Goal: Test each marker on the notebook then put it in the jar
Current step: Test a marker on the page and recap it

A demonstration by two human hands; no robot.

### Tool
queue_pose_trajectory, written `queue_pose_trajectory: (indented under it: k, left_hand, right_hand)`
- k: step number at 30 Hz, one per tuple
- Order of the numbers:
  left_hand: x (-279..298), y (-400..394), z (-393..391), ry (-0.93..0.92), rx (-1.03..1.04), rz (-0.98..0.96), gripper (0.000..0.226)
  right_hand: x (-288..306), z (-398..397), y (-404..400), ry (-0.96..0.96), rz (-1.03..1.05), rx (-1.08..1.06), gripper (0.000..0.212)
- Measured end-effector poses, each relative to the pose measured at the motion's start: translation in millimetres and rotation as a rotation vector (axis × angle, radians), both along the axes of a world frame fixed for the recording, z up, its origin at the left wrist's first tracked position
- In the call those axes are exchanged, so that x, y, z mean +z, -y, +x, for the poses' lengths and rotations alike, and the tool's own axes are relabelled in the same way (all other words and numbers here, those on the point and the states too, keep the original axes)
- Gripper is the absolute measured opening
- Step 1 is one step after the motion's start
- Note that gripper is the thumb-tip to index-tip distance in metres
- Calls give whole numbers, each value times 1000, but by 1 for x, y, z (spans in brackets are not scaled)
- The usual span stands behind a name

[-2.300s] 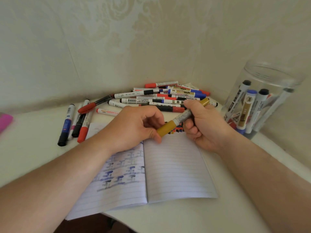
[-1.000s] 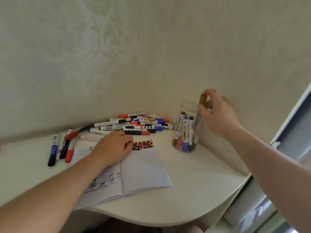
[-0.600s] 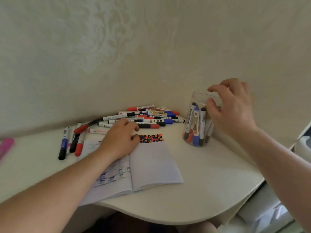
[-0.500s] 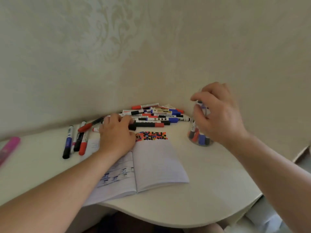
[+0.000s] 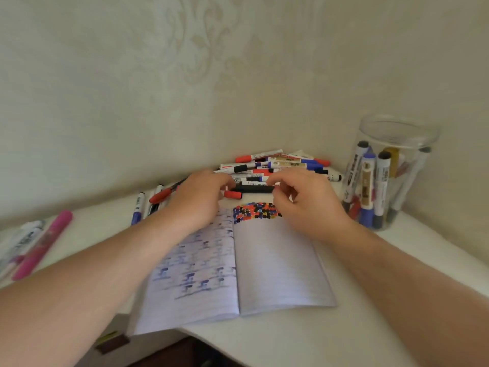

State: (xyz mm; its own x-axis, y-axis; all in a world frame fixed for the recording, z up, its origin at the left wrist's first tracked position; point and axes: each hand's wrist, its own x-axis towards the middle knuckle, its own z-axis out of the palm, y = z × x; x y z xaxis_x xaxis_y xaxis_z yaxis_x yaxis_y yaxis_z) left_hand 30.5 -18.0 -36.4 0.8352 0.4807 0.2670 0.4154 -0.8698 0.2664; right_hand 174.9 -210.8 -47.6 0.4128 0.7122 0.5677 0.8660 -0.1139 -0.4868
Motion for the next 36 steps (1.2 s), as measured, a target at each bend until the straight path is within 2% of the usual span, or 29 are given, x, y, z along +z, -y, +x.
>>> queue_pose_trajectory:
  k: [3, 6, 8, 10, 12, 15, 18, 19, 20, 25, 30, 36]
  left_hand:
    - [14, 19, 1, 161, -243, 41, 47]
    - [19, 40, 4, 325, -475, 88, 39]
    - [18, 51, 10, 377, -549, 94, 30]
    - [15, 60, 15, 422, -596, 58, 29]
    - [14, 62, 18, 458, -566, 91, 33]
    - [10, 56, 18, 390, -541, -48, 44]
    - [2, 50, 15, 321, -413, -472, 52]
    - [-1, 49, 14, 288, -376, -577, 49]
    - [-4, 48, 15, 265, -373, -596, 45]
    - [-17, 50, 21, 168, -368, -218, 14]
    - [-23, 51, 25, 29, -211, -97, 29]
    - [-22, 49, 21, 40, -267, -104, 35]
  right_hand:
    - [7, -2, 2, -330, 36, 32, 23]
    - [11, 4, 1, -716, -7, 107, 59]
    - [14, 6, 0, -972, -67, 249, 72]
    - [17, 6, 1, -1211, -65, 400, 64]
    - [19, 6, 2, -1322, 1, 487, 42]
    - [16, 9, 0, -1326, 133, 427, 25]
    - [13, 11, -3, -1188, 165, 281, 24]
    - [12, 10, -4, -1165, 163, 262, 28]
    - [11, 10, -5, -1155, 160, 252, 35]
    - [5, 0, -11, -1076, 147, 185, 34]
    - [5, 5, -12, -1067, 111, 134, 19]
    - [5, 7, -9, -1131, 110, 197, 24]
